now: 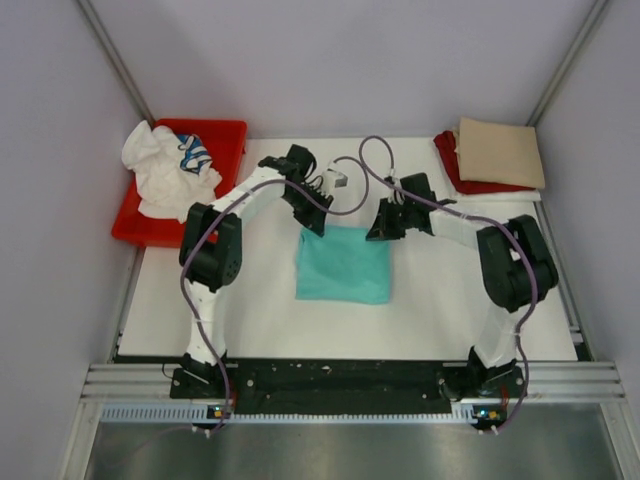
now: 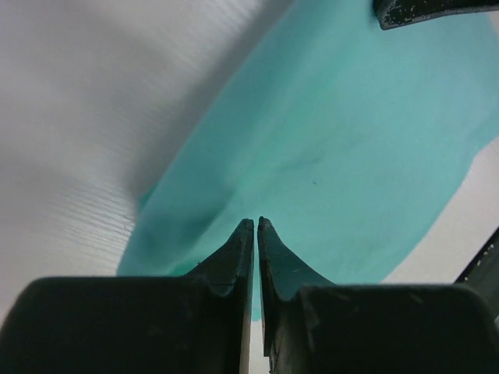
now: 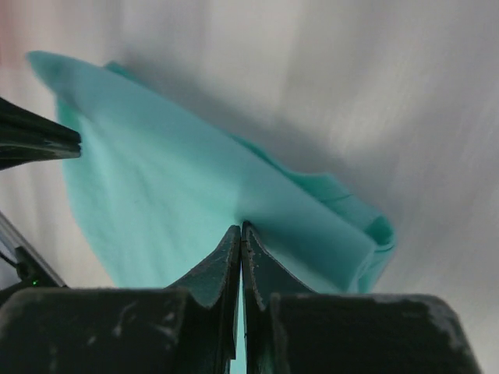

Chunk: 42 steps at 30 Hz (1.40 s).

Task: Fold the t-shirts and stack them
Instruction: Fold the long partially folded tshirt into a neat square

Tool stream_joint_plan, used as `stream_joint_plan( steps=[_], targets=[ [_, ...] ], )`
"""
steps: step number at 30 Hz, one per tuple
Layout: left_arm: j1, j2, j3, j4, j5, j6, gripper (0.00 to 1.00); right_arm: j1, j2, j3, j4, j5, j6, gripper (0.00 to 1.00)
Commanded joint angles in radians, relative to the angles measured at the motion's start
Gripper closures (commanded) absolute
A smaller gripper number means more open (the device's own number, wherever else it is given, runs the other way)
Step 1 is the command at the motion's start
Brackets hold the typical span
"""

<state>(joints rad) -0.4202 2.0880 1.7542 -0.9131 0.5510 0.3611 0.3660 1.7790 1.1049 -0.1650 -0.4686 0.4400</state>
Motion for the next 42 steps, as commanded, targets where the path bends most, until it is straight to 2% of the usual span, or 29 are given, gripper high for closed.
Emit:
stream_joint_plan(
  steps=[1,5,11,17,21,23,24,26,28,33,38,39,42],
  targets=[
    [0.03,0.089,0.067,0.065,-0.055,-0.077,0.9,-0.033,0.131,0.067,0.077,0.041,0.068,1.0],
    [0.083,0.17,0.09,0.091,-0.098,-0.111,0.9,-0.058,0.197,0.076,0.157,0.036,0.137,1.0],
    [0.121,0.185,0.119,0.083,-0.063,-0.128,0.86,-0.059,0.204,0.101,0.125,0.059,0.111,1.0],
    [0.152,0.098,0.151,0.088,-0.117,-0.116,0.8,-0.058,0.106,0.119,0.033,0.119,0.037,1.0],
    [0.159,0.06,0.142,0.054,-0.18,-0.097,0.81,-0.056,0.014,0.102,-0.033,0.137,-0.03,0.97],
    [0.146,0.025,0.119,0.028,-0.139,-0.099,0.81,-0.058,-0.032,0.084,-0.066,0.175,-0.056,0.89],
    [0.135,0.0,0.085,0.034,-0.12,-0.099,0.79,-0.059,-0.052,0.075,-0.079,0.198,-0.069,0.81],
    [0.115,-0.058,0.006,0.066,-0.073,-0.119,0.69,-0.058,-0.088,0.047,-0.096,0.232,-0.081,0.57],
    [0.112,-0.085,-0.082,0.091,-0.05,-0.157,0.59,-0.061,-0.107,0.024,-0.099,0.24,-0.089,0.44],
    [0.118,-0.12,-0.254,0.259,-0.033,-0.289,0.43,-0.071,-0.043,0.001,-0.079,0.153,-0.08,0.36],
    [0.12,-0.051,-0.268,0.293,-0.005,-0.347,0.46,-0.082,0.04,-0.027,0.018,0.081,-0.02,0.32],
    [0.12,-0.039,-0.269,0.296,0.012,-0.352,0.51,-0.081,0.052,-0.028,0.028,0.076,-0.02,0.32],
    [0.12,-0.007,-0.259,0.289,0.076,-0.356,0.73,-0.082,0.103,-0.034,0.068,0.041,-0.009,0.32]
  ],
)
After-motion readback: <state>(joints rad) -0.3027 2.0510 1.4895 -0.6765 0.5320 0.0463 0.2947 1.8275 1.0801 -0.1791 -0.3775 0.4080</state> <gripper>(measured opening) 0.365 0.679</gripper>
